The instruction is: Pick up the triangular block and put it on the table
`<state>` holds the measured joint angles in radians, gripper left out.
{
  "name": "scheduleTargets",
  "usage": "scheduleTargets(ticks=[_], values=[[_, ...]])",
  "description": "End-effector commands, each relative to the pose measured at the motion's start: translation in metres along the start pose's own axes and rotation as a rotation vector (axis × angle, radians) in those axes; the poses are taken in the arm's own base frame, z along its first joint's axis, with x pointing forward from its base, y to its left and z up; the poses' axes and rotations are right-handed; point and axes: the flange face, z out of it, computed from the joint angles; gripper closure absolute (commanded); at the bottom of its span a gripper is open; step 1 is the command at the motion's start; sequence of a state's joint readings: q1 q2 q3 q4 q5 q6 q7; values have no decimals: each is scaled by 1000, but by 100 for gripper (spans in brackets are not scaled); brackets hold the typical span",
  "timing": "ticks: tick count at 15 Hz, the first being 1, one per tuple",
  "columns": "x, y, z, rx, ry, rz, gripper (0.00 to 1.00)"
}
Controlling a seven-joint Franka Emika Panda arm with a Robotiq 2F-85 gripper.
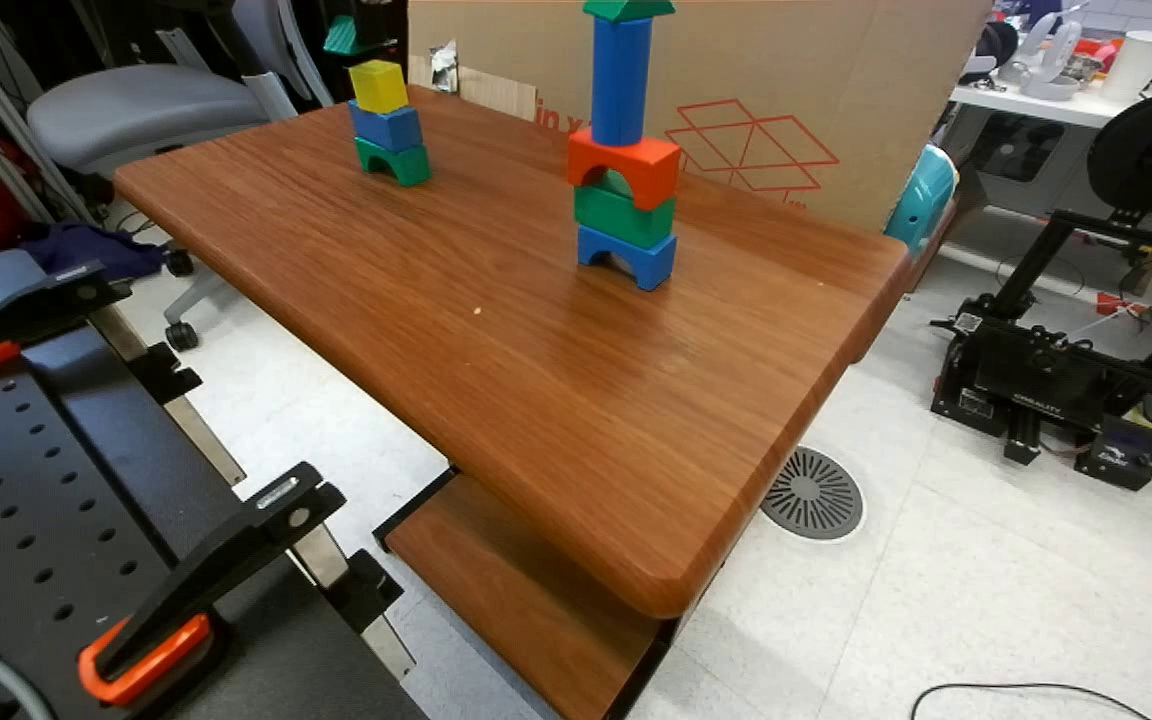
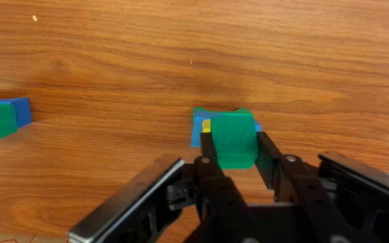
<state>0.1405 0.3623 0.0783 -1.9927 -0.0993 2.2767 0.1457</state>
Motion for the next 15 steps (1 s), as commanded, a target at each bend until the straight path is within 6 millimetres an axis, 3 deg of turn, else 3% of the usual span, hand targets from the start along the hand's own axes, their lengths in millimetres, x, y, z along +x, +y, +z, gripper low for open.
scheduleTargets(ticks=[1,7,15], values=[[-38,-7,-11,-43,16,-17,92],[-68,-6,17,-86,-32,22,92],[-59,3,82,-83,-87,120,92]])
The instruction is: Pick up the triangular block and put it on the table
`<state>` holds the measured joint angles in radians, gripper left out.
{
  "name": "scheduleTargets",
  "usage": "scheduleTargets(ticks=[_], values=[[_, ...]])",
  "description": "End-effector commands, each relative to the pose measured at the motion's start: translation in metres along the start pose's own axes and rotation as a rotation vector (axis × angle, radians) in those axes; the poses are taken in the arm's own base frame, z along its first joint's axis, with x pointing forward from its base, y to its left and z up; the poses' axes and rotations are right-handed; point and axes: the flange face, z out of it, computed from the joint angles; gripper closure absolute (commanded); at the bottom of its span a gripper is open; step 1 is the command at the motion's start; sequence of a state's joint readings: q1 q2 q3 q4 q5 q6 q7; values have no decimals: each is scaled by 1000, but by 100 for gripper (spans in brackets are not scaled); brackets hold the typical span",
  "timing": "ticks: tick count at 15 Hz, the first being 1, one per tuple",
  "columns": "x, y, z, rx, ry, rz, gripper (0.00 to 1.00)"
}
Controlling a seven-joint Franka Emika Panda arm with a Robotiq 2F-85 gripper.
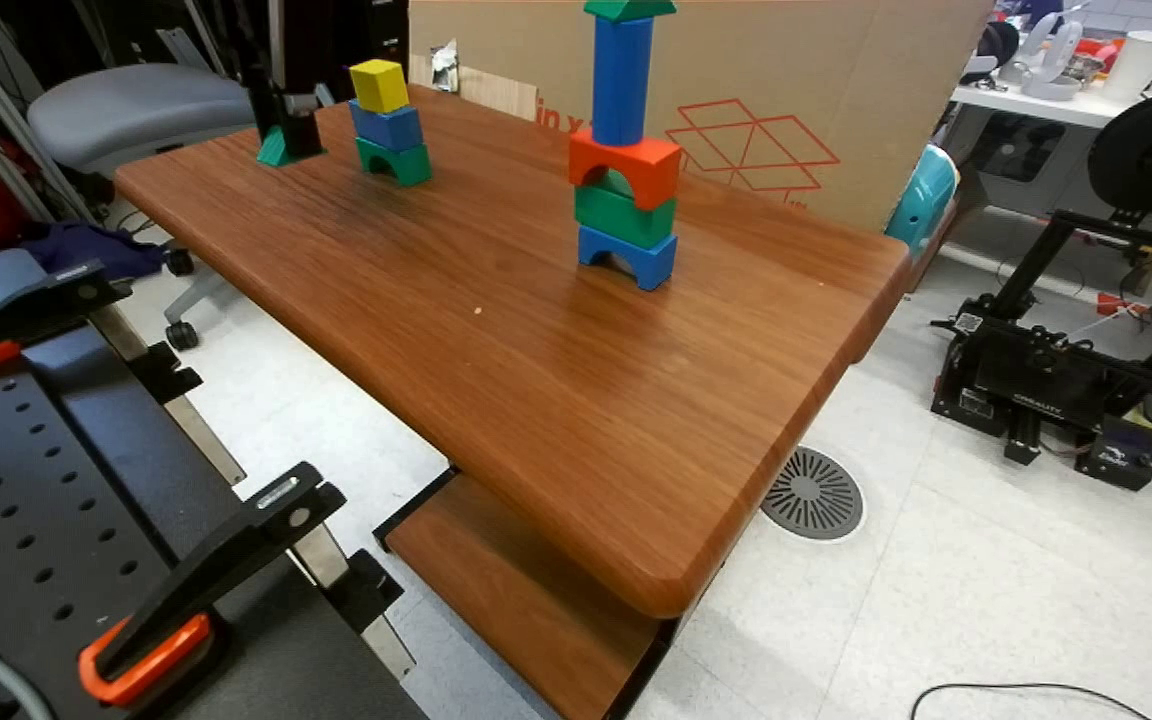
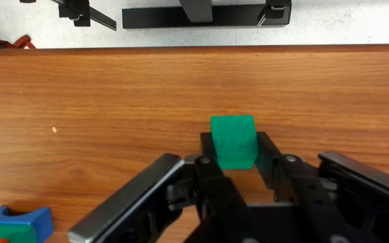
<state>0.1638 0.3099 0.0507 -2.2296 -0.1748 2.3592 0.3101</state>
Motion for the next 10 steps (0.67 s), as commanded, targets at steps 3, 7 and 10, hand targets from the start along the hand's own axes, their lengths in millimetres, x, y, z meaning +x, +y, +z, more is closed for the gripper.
scheduleTargets(ticks=[3,7,10], values=[[12,-8,49,-14,-34,23,92],[16,-12,65,-17,-64,11,92],[14,-11,59,-10,-52,8,42]])
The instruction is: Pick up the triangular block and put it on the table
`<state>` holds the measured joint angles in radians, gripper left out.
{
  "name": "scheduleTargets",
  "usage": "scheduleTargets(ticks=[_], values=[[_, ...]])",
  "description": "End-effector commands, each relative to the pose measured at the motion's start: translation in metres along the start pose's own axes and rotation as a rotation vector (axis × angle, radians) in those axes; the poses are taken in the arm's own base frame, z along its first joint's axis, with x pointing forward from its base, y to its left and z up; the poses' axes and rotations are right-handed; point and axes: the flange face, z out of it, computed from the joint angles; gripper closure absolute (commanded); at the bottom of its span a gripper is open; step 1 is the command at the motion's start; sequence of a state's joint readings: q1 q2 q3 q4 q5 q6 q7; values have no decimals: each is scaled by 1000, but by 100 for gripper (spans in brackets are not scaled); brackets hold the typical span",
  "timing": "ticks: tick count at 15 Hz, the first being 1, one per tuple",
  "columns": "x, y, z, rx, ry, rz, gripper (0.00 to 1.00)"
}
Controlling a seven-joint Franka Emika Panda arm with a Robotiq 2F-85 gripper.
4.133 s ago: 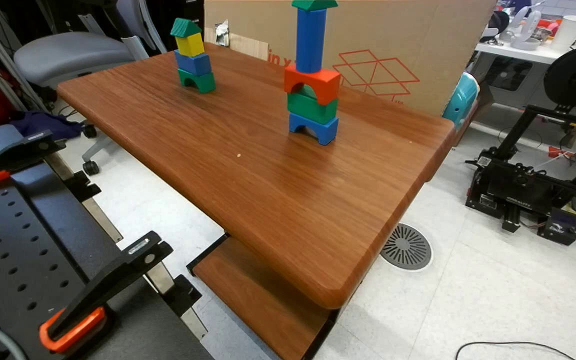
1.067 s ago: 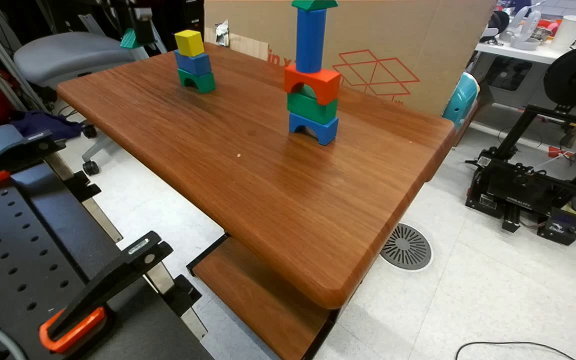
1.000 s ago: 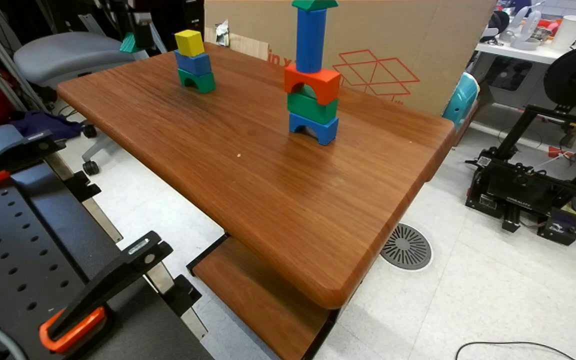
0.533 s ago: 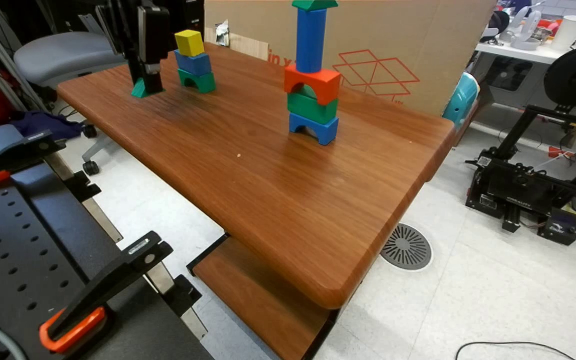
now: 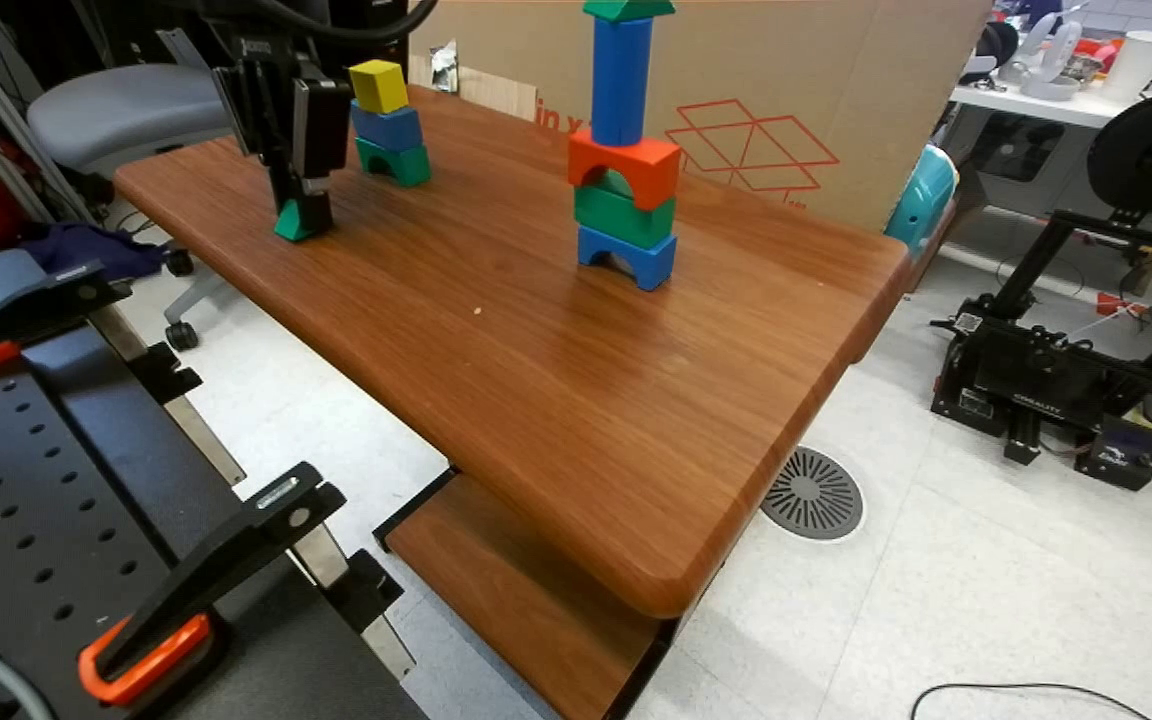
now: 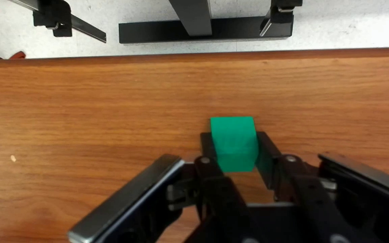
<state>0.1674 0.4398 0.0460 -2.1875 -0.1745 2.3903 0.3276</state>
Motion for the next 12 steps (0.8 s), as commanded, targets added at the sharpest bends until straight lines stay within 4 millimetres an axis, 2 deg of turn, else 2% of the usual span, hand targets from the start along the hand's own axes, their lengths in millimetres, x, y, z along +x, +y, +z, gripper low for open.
scheduleTargets(ticks=[1,4,5,7,12], values=[[2,-3,5,-7,10,-4,40],[-18,-6,-12,1,57,-24,19],[-26,-7,-21,2,86,-30,11],[-44,-9,-44,14,138,-39,0],[-80,-3,-118,62,213,-40,0]])
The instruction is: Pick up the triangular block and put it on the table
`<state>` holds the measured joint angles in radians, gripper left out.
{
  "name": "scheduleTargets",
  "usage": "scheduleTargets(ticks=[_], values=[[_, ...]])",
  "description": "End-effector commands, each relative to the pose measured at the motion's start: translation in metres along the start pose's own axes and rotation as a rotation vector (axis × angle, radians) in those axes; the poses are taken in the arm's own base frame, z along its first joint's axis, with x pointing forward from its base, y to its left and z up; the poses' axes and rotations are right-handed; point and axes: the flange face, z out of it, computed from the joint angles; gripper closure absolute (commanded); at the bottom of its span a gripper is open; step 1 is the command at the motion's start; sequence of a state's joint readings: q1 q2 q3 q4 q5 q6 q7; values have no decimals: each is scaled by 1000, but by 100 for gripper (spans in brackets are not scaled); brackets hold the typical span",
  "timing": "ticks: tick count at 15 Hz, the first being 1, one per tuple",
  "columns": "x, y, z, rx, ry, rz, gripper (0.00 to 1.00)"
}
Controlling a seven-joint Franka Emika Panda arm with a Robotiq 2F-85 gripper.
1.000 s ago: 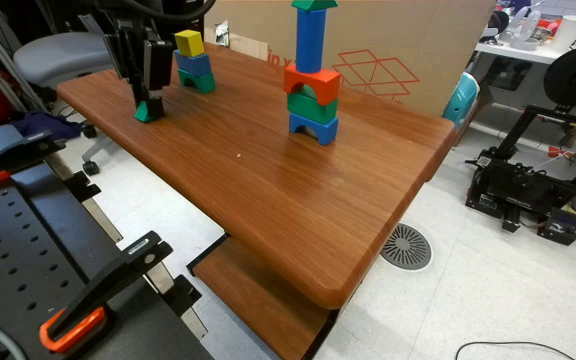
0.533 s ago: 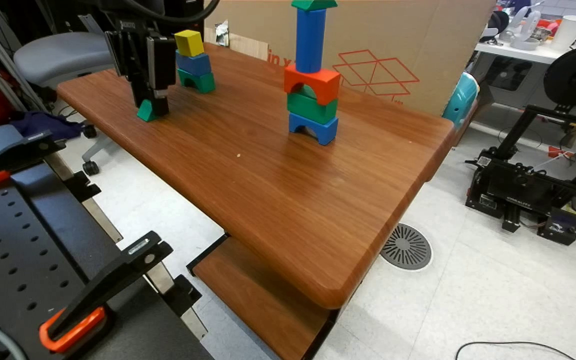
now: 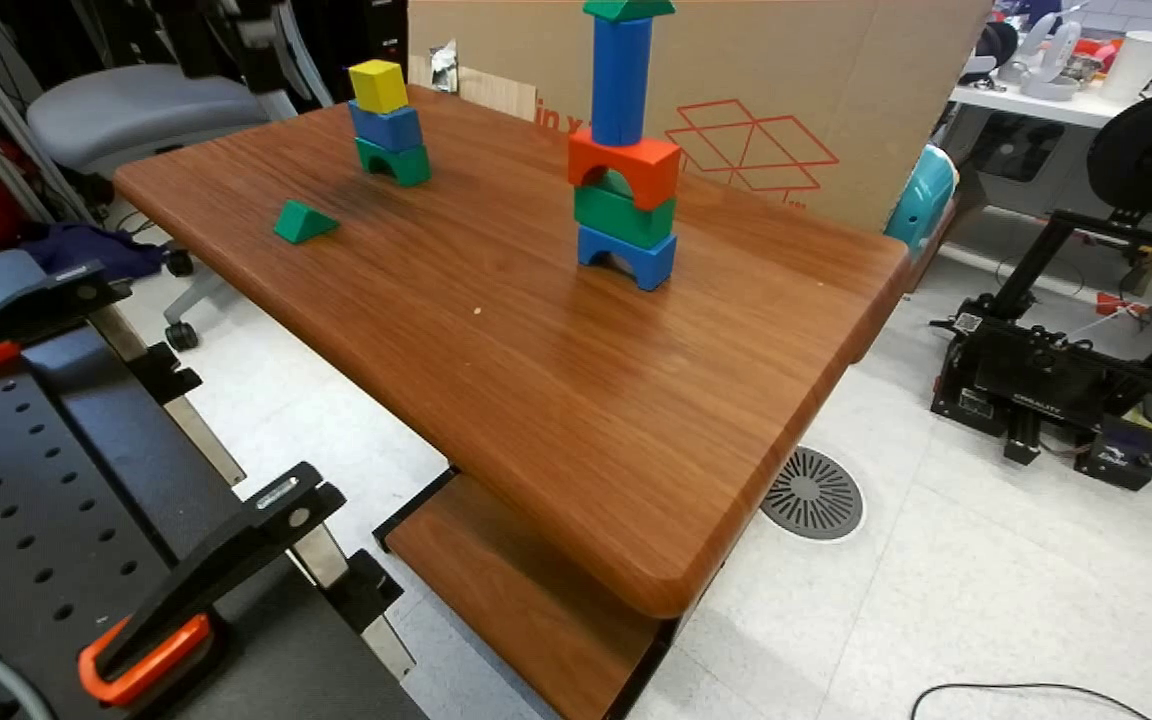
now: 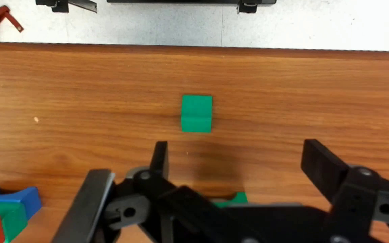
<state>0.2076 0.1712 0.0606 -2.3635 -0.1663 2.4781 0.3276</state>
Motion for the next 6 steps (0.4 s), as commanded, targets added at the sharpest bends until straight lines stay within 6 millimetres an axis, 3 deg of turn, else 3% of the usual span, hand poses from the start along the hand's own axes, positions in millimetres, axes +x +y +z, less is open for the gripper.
scheduleTargets(ticks=[1,3,6], values=[[-5,1,-17,6,18,3,0],[-14,3,-42,14,43,7,0],[-21,4,-44,16,42,10,0]])
